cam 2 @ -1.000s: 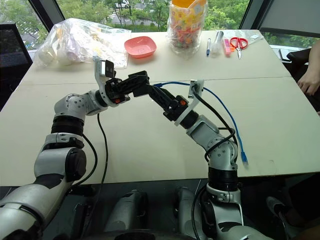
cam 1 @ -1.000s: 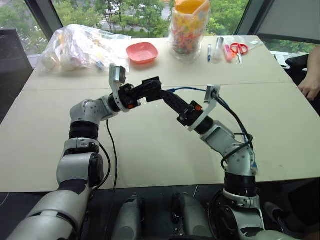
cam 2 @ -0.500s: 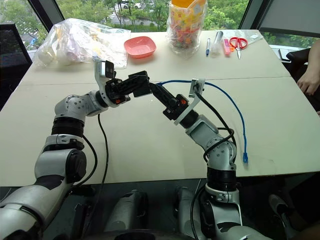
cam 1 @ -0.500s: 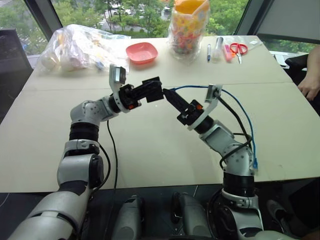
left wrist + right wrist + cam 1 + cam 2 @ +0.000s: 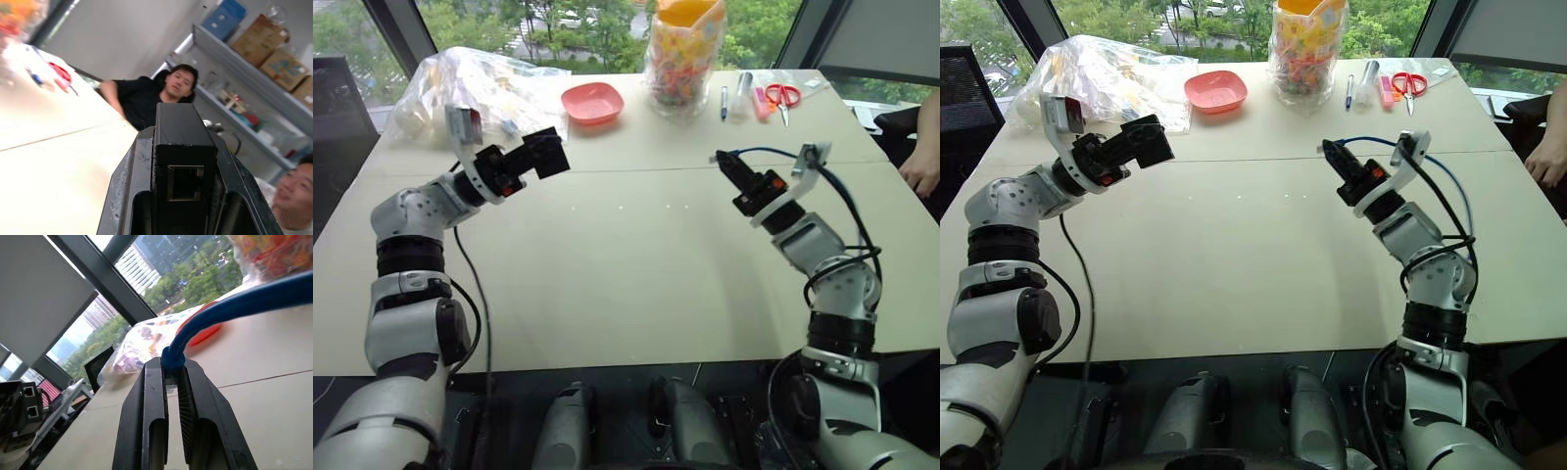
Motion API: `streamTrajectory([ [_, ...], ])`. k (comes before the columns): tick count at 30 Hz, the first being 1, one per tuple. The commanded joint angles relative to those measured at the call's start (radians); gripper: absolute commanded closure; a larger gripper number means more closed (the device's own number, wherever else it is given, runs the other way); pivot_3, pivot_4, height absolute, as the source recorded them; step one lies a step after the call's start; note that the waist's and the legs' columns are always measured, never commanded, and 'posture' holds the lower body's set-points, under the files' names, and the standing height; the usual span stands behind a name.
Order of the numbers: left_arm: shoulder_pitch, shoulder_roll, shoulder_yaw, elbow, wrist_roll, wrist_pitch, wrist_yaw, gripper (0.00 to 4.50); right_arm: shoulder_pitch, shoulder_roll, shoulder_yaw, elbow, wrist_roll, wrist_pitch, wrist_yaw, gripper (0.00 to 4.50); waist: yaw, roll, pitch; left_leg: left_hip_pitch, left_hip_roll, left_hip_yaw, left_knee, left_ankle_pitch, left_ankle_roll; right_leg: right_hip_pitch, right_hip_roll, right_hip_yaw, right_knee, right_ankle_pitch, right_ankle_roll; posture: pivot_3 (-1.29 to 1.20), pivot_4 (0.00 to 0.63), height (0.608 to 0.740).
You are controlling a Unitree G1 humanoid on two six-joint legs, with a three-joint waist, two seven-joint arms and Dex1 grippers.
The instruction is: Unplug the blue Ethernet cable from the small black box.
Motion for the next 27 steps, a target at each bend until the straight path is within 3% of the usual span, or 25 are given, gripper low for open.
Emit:
streamTrajectory([
  [1,0.041,-0.052,-0.119,-0.101,0.143,-0.226,0.067,3.95,-0.105,-0.076,0.036,0.128,-0.127,-0.043,0.008,4.44,0.001,0.0,0.0,0.0,0.0,0.0,0.001,0.0,0.0,0.0,0.0,0.0,0.0,0.0,0.0,0.0,0.15,0.74],
  [5,0.099,-0.154,-0.191,-0.167,0.245,-0.448,0.173,3.95,-0.227,-0.156,0.111,0.427,-0.335,-0.135,-0.014,4.44,-0.001,0.0,0.0,0.0,-0.002,0.003,0.001,0.0,0.0,0.0,-0.002,0.002,-0.001,0.004,-0.001,0.0,0.15,0.74],
  [11,0.114,-0.267,-0.208,-0.12,0.298,-0.633,0.283,3.95,-0.343,-0.15,0.091,0.772,-0.43,-0.269,0.044,4.44,-0.006,0.0,0.0,-0.001,-0.002,0.004,0.0,0.0,0.0,-0.001,-0.001,0.002,-0.002,0.004,-0.001,0.0,0.15,0.74],
  [12,0.109,-0.287,-0.207,-0.094,0.311,-0.672,0.309,3.95,-0.353,-0.148,0.091,0.813,-0.445,-0.294,0.056,3.64,-0.006,0.0,0.0,-0.001,-0.001,0.005,0.0,0.0,0.0,-0.001,-0.001,0.002,-0.001,0.004,-0.001,0.0,0.15,0.74],
  [13,0.097,-0.309,-0.216,-0.061,0.33,-0.716,0.326,3.95,-0.359,-0.148,0.092,0.85,-0.461,-0.312,0.057,3.32,-0.005,0.0,0.0,0.0,-0.001,0.005,0.0,0.0,0.0,-0.001,-0.001,0.002,-0.001,0.004,-0.001,0.0,0.15,0.74],
  [16,0.062,-0.347,-0.217,0.021,0.363,-0.805,0.375,3.95,-0.37,-0.148,0.093,0.905,-0.494,-0.347,0.078,1.76,-0.004,0.0,0.0,0.0,-0.002,0.005,0.001,0.0,0.0,0.0,-0.001,0.002,-0.001,0.005,0.0,0.0,0.15,0.74],
  [19,0.014,-0.375,-0.233,0.128,0.405,-0.89,0.404,3.95,-0.321,-0.152,0.125,0.803,-0.504,-0.234,0.111,0.19,-0.004,0.0,0.0,-0.001,-0.002,0.005,0.001,0.0,0.0,0.0,-0.001,0.002,-0.001,0.005,0.001,0.0,0.15,0.74],
  [22,-0.03,-0.394,-0.245,0.233,0.444,-0.969,0.429,3.95,-0.191,-0.136,0.17,0.545,-0.48,-0.081,0.134,0.08,-0.003,0.0,0.0,-0.001,-0.001,0.005,0.001,0.0,0.0,0.0,-0.001,0.002,-0.002,0.005,0.001,0.0,0.15,0.74],
  [27,-0.09,-0.444,-0.262,0.396,0.515,-1.101,0.522,3.95,0.059,-0.052,0.159,0.062,-0.403,0.062,0.045,0.08,0.0,-0.001,-0.001,-0.001,-0.001,0.003,0.0,0.0,0.001,0.0,-0.002,0.002,-0.002,0.005,0.001,0.0,0.15,0.74],
])
